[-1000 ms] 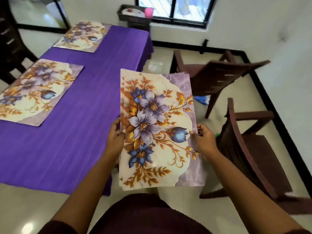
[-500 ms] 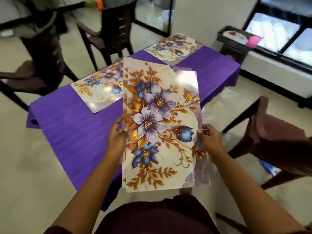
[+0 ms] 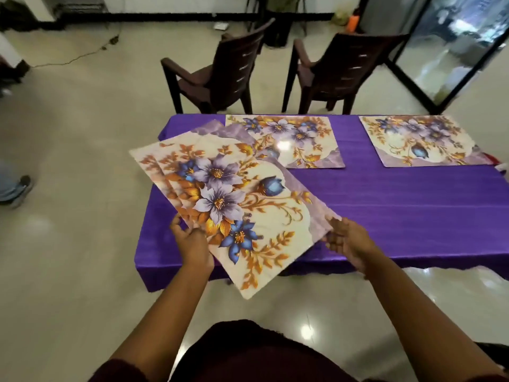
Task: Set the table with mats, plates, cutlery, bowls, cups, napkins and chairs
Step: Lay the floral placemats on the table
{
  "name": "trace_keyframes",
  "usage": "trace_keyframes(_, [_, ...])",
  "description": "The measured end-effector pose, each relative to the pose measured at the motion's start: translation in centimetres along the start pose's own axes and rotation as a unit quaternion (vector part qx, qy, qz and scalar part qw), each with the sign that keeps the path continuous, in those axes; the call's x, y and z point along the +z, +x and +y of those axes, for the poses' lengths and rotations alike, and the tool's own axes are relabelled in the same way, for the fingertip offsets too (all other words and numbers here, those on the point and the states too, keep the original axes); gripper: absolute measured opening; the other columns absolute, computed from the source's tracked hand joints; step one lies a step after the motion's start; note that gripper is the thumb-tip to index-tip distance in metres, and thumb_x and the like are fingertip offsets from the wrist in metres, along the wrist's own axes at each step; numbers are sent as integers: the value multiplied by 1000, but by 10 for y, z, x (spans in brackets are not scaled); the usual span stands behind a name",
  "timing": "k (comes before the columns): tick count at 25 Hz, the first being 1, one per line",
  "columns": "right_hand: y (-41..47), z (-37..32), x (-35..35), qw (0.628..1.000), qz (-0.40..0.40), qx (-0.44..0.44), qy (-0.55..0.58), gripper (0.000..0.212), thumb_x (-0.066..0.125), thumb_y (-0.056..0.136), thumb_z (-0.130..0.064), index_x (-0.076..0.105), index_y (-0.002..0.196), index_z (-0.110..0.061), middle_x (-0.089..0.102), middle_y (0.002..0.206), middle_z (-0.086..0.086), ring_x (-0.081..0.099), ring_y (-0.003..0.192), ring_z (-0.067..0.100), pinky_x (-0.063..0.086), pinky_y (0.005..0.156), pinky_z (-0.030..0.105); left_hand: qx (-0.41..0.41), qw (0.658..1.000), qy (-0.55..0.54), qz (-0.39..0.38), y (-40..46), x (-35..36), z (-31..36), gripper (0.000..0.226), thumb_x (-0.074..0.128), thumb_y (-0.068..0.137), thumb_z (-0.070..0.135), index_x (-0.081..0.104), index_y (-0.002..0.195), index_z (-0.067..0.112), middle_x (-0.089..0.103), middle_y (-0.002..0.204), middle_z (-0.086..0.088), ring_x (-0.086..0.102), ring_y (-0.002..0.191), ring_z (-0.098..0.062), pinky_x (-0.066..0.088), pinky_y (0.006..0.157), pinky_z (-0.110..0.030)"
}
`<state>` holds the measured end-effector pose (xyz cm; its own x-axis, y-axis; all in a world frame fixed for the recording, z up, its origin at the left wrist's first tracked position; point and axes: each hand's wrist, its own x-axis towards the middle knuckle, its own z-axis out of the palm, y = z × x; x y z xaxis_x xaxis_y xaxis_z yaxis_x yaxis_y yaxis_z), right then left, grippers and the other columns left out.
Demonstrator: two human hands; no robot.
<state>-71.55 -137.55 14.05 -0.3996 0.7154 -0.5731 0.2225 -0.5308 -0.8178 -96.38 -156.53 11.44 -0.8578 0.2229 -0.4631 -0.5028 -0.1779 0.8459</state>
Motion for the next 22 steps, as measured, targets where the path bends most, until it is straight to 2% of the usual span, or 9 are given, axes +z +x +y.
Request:
trace_keyframes(2, [13,-8,6,997,-30,-8,70,19,63,92,-20,60,109,-13,71,98,8,69,78,20,57,69,34,18,999,-3,36,-15,14,-14,51,49,91,-7,38,126,28,63,120,-5,65,100,-17,56,83,-38])
trace_keyframes(4, [20,-5,24,994,-56,-33,84,41,69,86,-9,53,123,-11,71,111,11,70,95,27,59,77,43,28,999,-14,43,-31,29,-30,52,43,91,-9,34,128,26,61,122,-7,62,101,-17,54,86,-37])
trace_keyframes(7, [22,3,33,994,-9,-99,36,57,68,82,9,43,127,-16,66,117,6,67,102,23,58,80,47,10,999,-36,25,-52,42,-47,55,43,90,-10,30,128,28,60,119,-2,62,101,-18,53,83,-39])
trace_keyframes(10, [25,-7,11,993,-5,-115,-11,55,68,84,6,46,127,-19,67,114,2,67,98,17,59,72,41,-16,998,-55,13,-57,29,-48,57,49,89,-8,31,133,24,61,115,-2,63,96,-21,56,67,-36])
trace_keyframes(12, [34,-14,-10,992,-2,-111,-53,48,69,85,3,50,124,-17,68,110,2,68,93,16,58,67,36,-24,997,-70,33,-49,13,-40,56,53,90,-4,33,135,23,61,119,-7,65,102,-26,57,63,-36])
trace_keyframes(15, [44,-20,-23,991,-11,-101,-86,44,70,85,0,52,121,-16,68,111,6,68,93,20,57,72,39,-41,994,-63,78,-32,-14,-30,56,56,87,-7,39,133,20,62,123,-10,65,104,-28,58,61,-36])
trace_keyframes(19, [58,-17,-7,989,-19,-90,-114,43,72,84,-4,55,122,-14,68,112,9,68,95,23,57,77,41,-38,995,-40,86,-22,-45,-28,49,63,92,10,43,134,25,64,123,-7,68,100,-28,59,61,-38])
trace_keyframes(22, [62,-17,13,982,-28,-104,-155,44,72,84,-5,56,124,-11,69,110,7,68,95,23,58,77,41,-33,995,-34,86,-23,-64,-26,52,66,91,15,44,137,27,65,123,-5,70,98,-29,60,62,-40])
